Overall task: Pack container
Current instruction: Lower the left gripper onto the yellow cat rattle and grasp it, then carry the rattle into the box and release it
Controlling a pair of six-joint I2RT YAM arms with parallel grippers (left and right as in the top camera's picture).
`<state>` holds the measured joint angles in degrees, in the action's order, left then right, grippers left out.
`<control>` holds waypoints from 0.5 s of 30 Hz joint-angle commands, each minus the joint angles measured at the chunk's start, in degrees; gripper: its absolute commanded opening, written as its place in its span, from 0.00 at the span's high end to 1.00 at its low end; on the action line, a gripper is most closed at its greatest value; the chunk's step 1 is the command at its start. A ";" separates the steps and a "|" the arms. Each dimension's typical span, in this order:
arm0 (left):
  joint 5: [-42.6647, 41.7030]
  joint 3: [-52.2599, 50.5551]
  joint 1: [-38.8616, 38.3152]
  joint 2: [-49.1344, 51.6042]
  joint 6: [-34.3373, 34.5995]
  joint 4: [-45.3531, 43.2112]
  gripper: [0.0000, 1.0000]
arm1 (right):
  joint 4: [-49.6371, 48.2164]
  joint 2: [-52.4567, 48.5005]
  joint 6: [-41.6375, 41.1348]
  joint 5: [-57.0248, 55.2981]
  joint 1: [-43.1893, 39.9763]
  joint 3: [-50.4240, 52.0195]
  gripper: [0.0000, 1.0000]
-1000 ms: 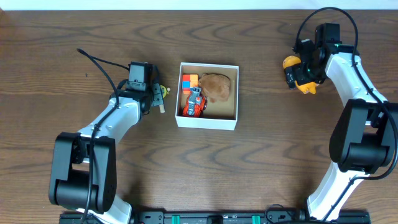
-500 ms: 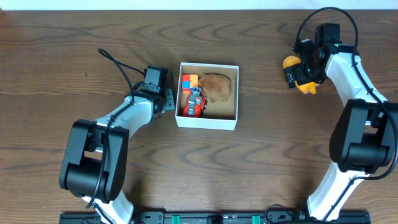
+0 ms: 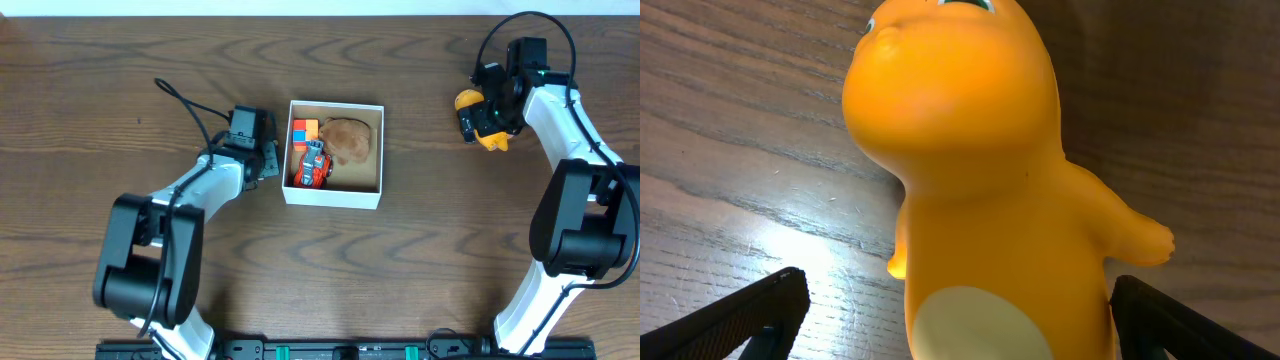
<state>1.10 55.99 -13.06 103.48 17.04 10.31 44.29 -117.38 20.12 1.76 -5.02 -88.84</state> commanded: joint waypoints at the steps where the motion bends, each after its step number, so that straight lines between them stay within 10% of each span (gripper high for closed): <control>1: 1.77 0.52 1.44 -7.19 -2.64 0.09 0.94 | 0.04 -0.39 0.09 0.42 0.44 -0.17 0.01; 10: -3.96 0.52 -1.11 -22.23 -3.89 0.04 0.94 | 0.04 -0.39 0.09 0.42 0.44 -0.17 0.01; 15: -17.64 0.50 -5.79 -24.41 -15.34 0.17 0.94 | 0.04 -0.39 0.09 0.42 0.44 -0.17 0.01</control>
<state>-6.70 55.96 -16.56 79.33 10.28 10.20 44.29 -117.38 20.12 1.76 -4.99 -88.86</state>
